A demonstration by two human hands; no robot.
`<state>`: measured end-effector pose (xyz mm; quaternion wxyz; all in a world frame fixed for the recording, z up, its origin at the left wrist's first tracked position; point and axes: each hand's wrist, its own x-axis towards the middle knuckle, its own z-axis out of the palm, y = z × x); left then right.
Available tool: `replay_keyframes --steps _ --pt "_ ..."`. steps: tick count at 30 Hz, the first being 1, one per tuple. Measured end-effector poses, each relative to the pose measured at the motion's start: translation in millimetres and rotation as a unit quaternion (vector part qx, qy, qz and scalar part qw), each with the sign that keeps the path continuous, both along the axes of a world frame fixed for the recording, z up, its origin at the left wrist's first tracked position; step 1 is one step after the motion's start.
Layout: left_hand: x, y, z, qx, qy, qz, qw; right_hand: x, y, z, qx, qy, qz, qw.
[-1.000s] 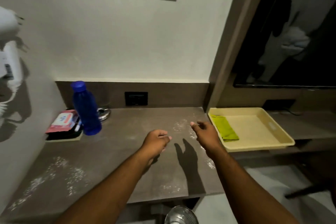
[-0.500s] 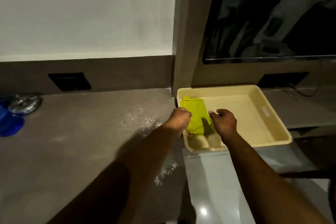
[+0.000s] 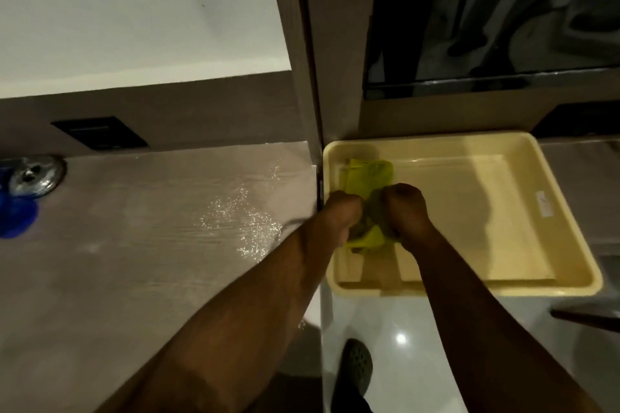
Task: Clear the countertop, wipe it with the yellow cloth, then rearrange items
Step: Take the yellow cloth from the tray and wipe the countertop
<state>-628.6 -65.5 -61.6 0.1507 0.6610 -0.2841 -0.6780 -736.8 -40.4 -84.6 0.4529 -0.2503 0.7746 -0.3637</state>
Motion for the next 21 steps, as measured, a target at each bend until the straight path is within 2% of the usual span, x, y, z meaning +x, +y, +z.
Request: replay_keyframes --steps 3,5,6,9,12,17,21 --pt "11.3 4.4 10.8 0.012 0.059 0.010 0.998 5.4 8.6 25.9 -0.041 -0.095 -0.034 0.994" --pt "26.5 11.7 28.2 0.028 0.144 0.027 0.989 17.0 15.4 44.4 -0.061 -0.130 -0.032 0.989" --pt "38.4 14.5 34.6 0.034 0.175 0.031 0.983 28.6 17.8 54.9 -0.076 -0.131 -0.030 0.988" --pt "83.7 25.0 53.6 0.002 0.190 0.059 0.980 77.0 25.2 82.6 -0.128 -0.092 -0.014 0.987" --pt "157.1 34.4 60.2 -0.116 0.153 0.097 0.977 150.1 33.6 96.2 -0.172 -0.052 0.048 0.983" --pt "308.5 51.9 54.9 -0.287 -0.001 0.108 0.952 301.9 54.4 91.5 -0.222 -0.063 0.059 0.971" --pt "410.2 56.5 57.1 -0.336 0.002 0.107 0.936 400.2 64.6 82.5 -0.206 -0.052 0.066 0.975"
